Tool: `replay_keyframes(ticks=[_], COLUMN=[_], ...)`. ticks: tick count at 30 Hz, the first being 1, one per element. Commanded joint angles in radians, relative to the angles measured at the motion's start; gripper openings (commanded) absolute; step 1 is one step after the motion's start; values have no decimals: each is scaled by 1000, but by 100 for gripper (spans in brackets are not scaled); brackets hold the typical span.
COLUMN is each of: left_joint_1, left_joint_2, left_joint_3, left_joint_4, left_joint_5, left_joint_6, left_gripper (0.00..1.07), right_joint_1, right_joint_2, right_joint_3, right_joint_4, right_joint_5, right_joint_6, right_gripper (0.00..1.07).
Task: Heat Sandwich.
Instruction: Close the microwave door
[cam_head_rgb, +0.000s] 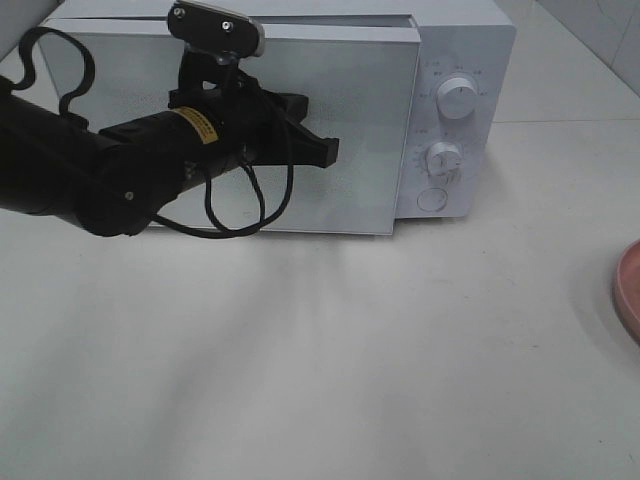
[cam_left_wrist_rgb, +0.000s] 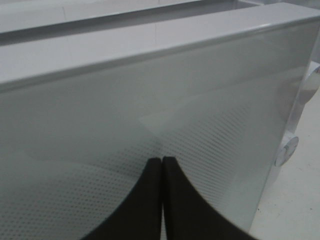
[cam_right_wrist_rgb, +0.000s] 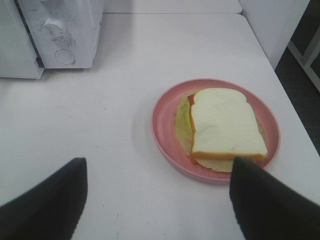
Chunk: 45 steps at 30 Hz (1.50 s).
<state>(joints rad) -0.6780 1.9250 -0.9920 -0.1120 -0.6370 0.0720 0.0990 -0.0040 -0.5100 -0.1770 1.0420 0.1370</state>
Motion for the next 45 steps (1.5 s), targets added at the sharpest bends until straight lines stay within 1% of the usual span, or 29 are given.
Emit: replay_keyframes(ticks=[1,6,10,15,17,19,21,23,30,40,45], left_joint_1=[-11,-15,-15,-15,-15,-15,-15,-15,-2,-24,-35], left_joint_2=[38,56,92,114,145,165,166,166,166,166,154], left_joint_3=[-61,-97,-176,-218,-268,-313,-321,-325,-325,-325,-325], left_joint_4=[-23,-35,-47,-68,-99,-136,-137,-135,-135,-130,-132], left_joint_5=[7,23,60,65,89,125,134,127,125,135,172], left_joint_6=[-7,-6,-5,1,21,59,64,81,79,76,76], left_gripper=[0,0,0,0,0,0,0,0,0,0,0], right_joint_1=[-4,-4,-4,-4,-4,-4,-4,-4,-4,-4,-4], right_joint_2=[-27,-27,-27,-27,-27,-27,-27,-27,-27,-27,-27], right_joint_3=[3,3,3,3,3,3,3,3,3,3,3], right_joint_4=[1,1,1,1,1,1,1,1,1,1,1], right_joint_5=[-3,-3,-3,-3,-3,-3,-3,-3,-3,-3,-3], right_joint_6=[-6,-6,-7,-7,-7,-7,-7,-7,-7,-7,-7], right_gripper=[76,76,76,76,76,76,76,76,76,76,76])
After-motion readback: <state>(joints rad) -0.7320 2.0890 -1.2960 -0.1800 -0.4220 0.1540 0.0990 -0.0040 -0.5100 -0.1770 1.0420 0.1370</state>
